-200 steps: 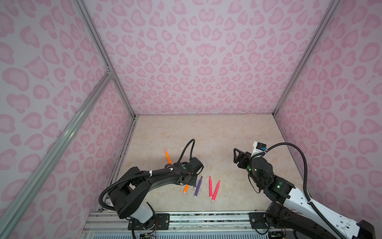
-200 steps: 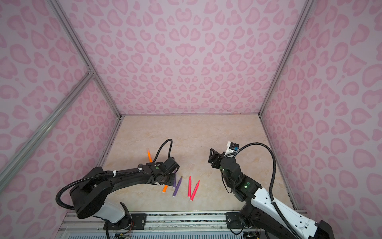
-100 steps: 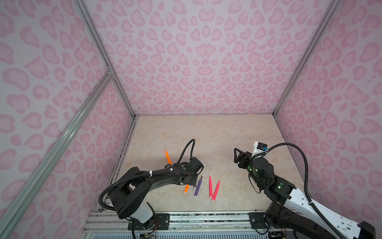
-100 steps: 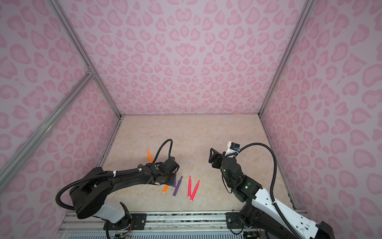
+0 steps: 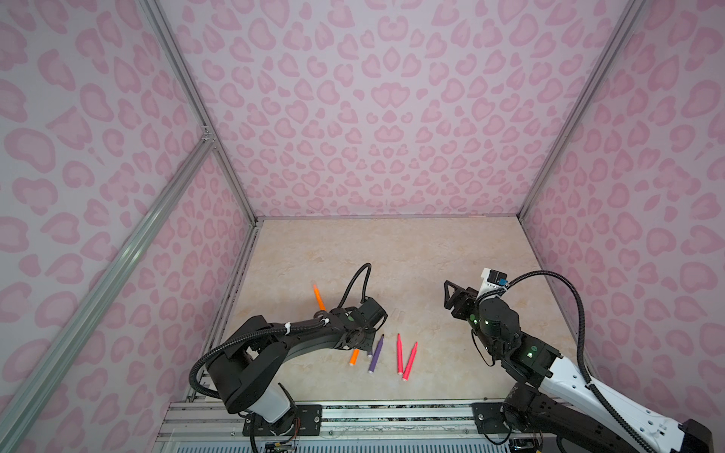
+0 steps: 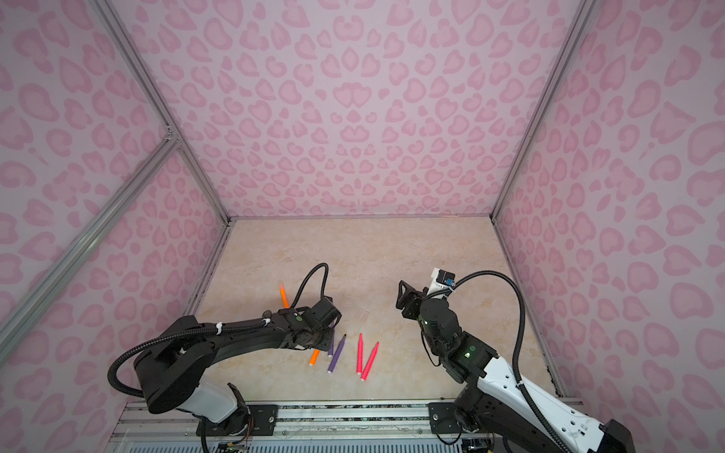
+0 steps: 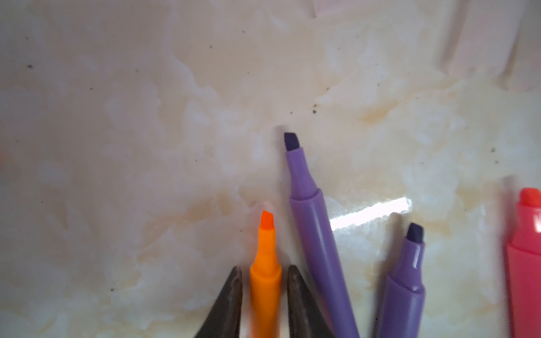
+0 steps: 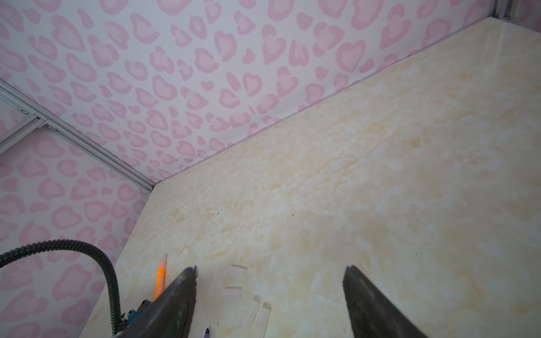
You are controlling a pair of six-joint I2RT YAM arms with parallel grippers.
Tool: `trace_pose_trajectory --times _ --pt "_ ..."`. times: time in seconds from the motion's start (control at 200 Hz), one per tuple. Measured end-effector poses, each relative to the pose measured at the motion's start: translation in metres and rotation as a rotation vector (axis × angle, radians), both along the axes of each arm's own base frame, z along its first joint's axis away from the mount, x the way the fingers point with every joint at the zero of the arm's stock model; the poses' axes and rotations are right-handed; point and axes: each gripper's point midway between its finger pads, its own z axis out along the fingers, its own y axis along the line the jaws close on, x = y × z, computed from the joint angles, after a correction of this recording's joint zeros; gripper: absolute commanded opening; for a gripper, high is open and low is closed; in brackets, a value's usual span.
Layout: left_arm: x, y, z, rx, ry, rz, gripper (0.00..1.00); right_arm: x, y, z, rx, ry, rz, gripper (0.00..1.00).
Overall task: Insert pens into pen caps
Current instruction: Pick up a pen from the center of the table.
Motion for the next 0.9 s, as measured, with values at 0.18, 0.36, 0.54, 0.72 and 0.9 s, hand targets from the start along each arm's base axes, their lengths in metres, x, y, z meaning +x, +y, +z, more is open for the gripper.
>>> trace_pose_trajectory --times 0.18,0.36,0.54,0.72,0.9 --pt "-0.0002 -0.0001 0.0000 0.007 0.006 0.000 0.28 -0.0002 -0.0002 0.0007 0.002 -0.002 0.000 0.80" --pt "-0.0015 -0.0001 -0.0008 0.010 0.017 -0.002 0.27 -0.0002 -0.0002 0.0007 0.002 -0.002 0.000 0.80" --pt "-0.0019 0.0002 -0.0014 0.013 0.018 -0.003 0.27 -0.0004 -0.0004 0.0014 0.004 -0.004 0.000 0.80" --pt "-0.0021 0.0000 -0.0012 0.013 0.018 -0.004 0.27 -0.0005 -0.0005 0.0018 0.004 -0.005 0.000 0.80" --pt "-0.0020 -0.0001 -0.0008 0.015 0.017 -0.004 0.26 -0.0005 -0.0005 0.0018 0.004 -0.005 0.000 0.80"
